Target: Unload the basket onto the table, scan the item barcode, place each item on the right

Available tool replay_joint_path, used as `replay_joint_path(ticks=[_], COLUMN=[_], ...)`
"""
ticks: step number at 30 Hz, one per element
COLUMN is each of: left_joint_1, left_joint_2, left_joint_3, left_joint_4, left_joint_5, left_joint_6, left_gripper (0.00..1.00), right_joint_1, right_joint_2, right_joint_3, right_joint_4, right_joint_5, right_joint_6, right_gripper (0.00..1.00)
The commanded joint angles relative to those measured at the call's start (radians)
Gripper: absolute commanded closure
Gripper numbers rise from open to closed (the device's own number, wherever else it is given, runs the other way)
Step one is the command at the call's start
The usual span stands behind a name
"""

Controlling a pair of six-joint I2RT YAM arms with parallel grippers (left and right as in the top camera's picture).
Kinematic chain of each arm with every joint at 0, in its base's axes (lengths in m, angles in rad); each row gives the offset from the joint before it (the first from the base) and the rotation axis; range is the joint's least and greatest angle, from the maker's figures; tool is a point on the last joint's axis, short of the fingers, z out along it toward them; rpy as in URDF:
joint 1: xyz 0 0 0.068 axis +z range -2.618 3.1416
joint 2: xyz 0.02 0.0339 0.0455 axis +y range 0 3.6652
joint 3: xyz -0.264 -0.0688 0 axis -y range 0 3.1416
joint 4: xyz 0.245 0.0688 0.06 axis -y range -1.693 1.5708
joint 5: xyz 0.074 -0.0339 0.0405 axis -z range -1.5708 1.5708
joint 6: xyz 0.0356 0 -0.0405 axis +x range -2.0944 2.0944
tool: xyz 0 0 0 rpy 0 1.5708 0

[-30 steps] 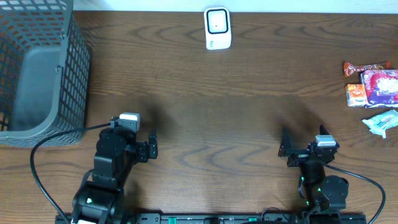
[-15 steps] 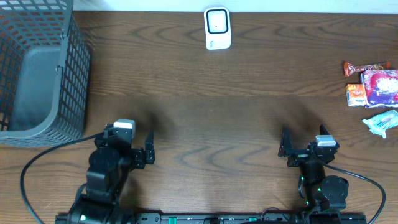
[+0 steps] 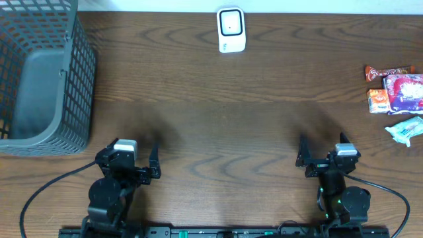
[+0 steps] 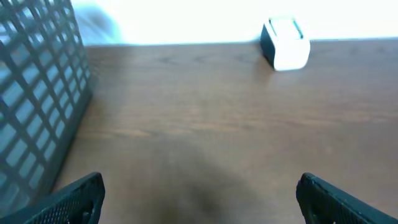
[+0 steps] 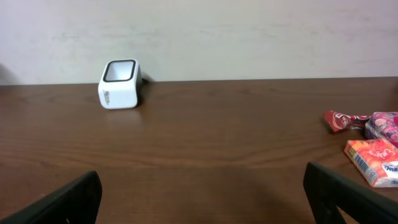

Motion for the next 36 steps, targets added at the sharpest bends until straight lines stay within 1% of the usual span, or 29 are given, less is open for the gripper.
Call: replay_joint_path(ticks=[1, 4, 11, 22, 31, 36], left_joint_1=[0.012, 0.034, 0.062, 0.076, 0.076, 0.085], left_joint_2=[-0.047, -0.08, -0.128, -0.127, -0.127, -0.127], left_joint_3=[-0.026, -0.074, -0.151, -0.248, -0.249, -0.249], left_joint_4=[0.054, 0.137, 0.277, 0.508, 0.532, 0.478], left_joint_5=[-0.002, -0.002, 0.009, 0.025, 0.025, 0.064], left_joint_6=[0.01, 0.01, -0.002, -0.002, -0.002, -0.002], left_gripper=[0.02, 0.02, 0.02, 0.02, 0.02, 0.02], right_joint_1=[-0.006, -0.006, -0.006, -0.006, -0.006, -0.006], right_joint_2=[-0.005, -0.005, -0.005, -0.005, -0.005, -0.005], right_joint_3=[-0.002, -0.002, -0.002, -0.002, -0.002, -0.002], right_joint_4=[-0.004, -0.004, -0.004, -0.004, -0.004, -0.004], right_joint_5=[0.001, 0.001, 0.001, 0.001, 0.001, 0.001], right_joint_6=[0.007, 0.007, 0.007, 0.006, 0.006, 0.007], right_gripper=[0.01, 0.01, 0.01, 0.01, 0.01, 0.01])
